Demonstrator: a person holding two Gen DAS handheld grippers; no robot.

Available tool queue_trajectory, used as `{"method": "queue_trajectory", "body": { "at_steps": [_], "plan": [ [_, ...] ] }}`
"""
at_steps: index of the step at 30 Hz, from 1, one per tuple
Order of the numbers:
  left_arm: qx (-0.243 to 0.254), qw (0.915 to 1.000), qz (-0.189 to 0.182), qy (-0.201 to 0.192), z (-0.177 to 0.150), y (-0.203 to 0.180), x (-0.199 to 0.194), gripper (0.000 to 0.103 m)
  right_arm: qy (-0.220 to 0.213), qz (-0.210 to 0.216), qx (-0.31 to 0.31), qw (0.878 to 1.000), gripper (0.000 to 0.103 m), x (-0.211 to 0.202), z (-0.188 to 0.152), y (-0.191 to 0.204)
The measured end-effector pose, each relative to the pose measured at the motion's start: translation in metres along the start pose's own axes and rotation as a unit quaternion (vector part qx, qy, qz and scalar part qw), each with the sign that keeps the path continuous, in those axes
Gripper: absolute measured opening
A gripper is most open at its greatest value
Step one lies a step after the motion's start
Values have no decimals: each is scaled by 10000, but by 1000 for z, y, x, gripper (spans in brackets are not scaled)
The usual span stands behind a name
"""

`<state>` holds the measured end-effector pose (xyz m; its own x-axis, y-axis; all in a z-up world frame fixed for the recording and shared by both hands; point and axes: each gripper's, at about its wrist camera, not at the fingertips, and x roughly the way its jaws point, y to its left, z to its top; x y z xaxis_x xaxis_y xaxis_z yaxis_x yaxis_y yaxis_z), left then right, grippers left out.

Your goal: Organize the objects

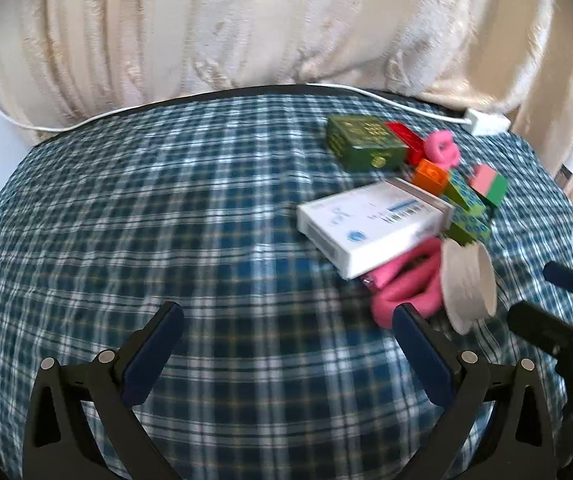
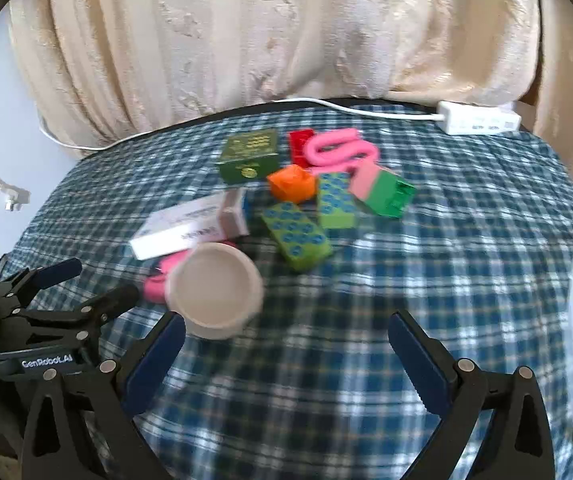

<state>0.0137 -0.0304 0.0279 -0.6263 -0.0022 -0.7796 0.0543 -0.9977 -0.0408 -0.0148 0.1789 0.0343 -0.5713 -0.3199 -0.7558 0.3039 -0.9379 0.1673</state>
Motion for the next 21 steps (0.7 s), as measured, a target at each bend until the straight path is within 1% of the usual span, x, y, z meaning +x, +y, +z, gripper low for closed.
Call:
{"method": "queue_trajectory", "body": {
  "at_steps": [4,7,10,17,19,20,21],
  "plan": [
    [-97,9999,57,-2,2,6,0,103,-39,178,-84,9998,103,5,3,9],
    [-73,9999,102,-10,2,5,-1,103,-56,265,-95,9996,102,10,6,14],
    [-83,9999,145,-1,3,4,0,103,-36,358,-114,9993,98,15,8,18],
    [-202,9995,256,9,6,11,3,103,103,522,-87,9985,84,26,7,21],
    [-178,9995,260,18,5,10,4,103,132,571,-59,9983,81,29,7,22],
    [-164,9995,255,20,5,10,4,103,154,592,-46,9981,78,31,7,22],
    [-159,9996,247,27,6,9,4,103,179,627,-33,9979,73,32,6,22]
  ]
}}
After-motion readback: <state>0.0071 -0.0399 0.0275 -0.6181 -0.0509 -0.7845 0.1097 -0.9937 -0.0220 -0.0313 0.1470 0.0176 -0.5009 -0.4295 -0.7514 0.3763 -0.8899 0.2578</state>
